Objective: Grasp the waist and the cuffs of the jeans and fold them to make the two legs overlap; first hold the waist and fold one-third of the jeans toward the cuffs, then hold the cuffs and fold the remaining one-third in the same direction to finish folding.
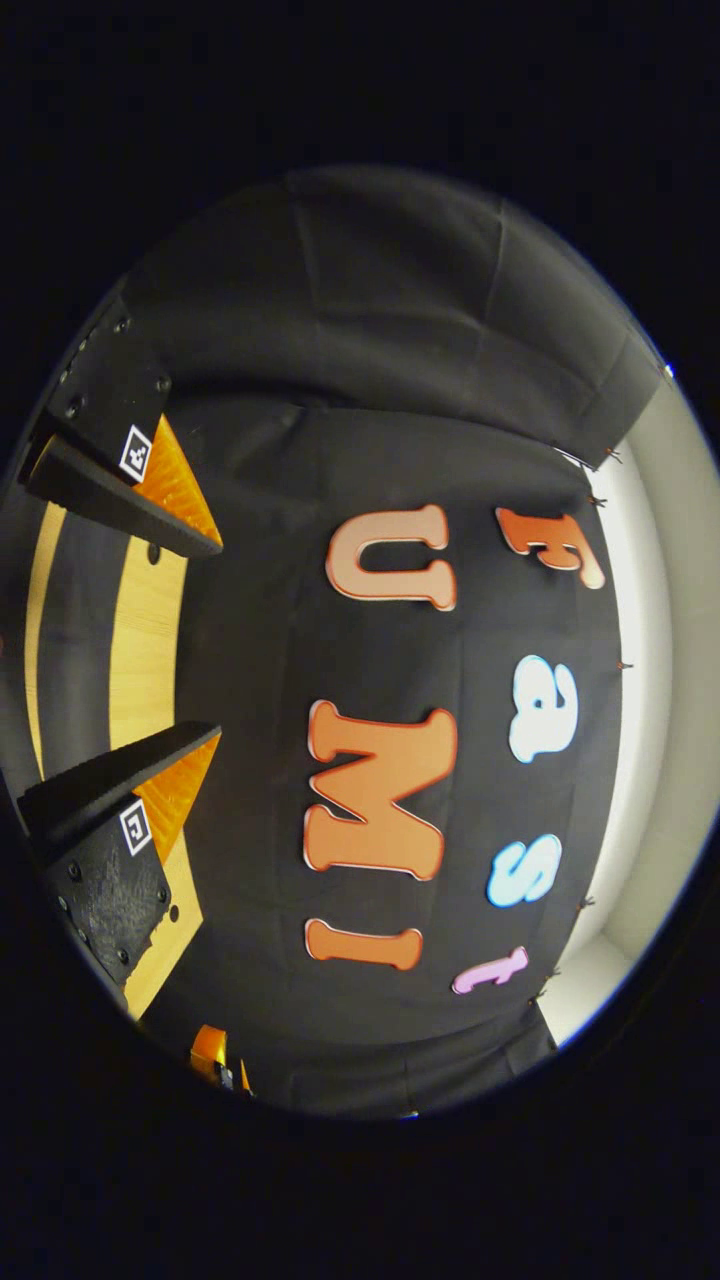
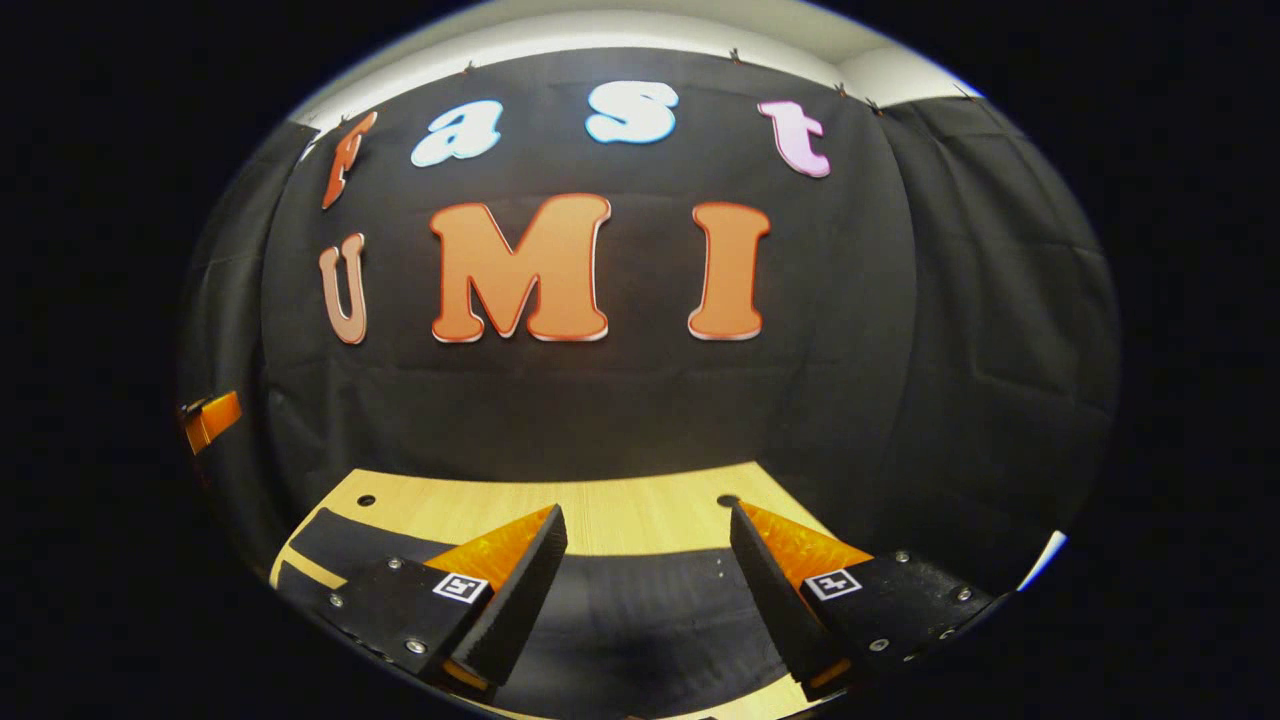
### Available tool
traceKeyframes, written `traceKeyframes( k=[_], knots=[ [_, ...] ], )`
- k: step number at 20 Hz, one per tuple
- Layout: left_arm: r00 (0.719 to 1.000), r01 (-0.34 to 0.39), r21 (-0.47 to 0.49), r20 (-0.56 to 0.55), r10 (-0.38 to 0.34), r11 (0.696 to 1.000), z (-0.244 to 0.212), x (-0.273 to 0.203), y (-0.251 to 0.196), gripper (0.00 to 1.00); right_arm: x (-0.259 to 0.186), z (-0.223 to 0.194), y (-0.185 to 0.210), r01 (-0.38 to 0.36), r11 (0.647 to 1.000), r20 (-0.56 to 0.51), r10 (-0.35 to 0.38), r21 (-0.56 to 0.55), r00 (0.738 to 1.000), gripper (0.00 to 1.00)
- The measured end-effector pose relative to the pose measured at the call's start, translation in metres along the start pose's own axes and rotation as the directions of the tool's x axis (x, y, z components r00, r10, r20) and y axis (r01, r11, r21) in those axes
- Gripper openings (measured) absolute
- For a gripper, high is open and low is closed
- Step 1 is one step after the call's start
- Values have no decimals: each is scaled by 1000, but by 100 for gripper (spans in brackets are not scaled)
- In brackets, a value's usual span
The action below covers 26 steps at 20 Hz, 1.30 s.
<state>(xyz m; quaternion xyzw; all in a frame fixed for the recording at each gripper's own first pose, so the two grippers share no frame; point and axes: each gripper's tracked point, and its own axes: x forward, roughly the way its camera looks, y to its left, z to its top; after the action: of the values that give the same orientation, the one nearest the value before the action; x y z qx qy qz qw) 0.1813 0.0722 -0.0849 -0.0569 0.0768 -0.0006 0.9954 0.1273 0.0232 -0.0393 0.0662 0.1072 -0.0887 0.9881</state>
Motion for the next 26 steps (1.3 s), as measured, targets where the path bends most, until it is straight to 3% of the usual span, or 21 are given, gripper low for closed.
traceKeyframes(
  k=[7,10,12,19,22,26],
  knots=[
    [977,-156,24,-146,158,987,-45,0,69,99,10,-59,-35,45,996,-194,-28,83,981,99],
    [944,-180,-3,-280,172,984,-85,-5,85,98,8,-87,-47,75,990,-290,-38,117,956,99],
    [909,-214,0,-365,200,977,-116,-11,102,98,6,-116,-58,108,983,-379,-44,150,925,99],
    [711,-292,6,-667,221,956,-222,-44,136,99,0,-199,-105,264,936,-597,-77,232,798,98],
    [617,-381,-18,-750,240,925,-252,-60,158,99,-2,-228,-128,357,889,-671,-79,287,737,98],
    [500,-468,2,-824,266,884,-285,-73,173,99,4,-255,-156,447,830,-720,-83,332,689,98]
  ],
)
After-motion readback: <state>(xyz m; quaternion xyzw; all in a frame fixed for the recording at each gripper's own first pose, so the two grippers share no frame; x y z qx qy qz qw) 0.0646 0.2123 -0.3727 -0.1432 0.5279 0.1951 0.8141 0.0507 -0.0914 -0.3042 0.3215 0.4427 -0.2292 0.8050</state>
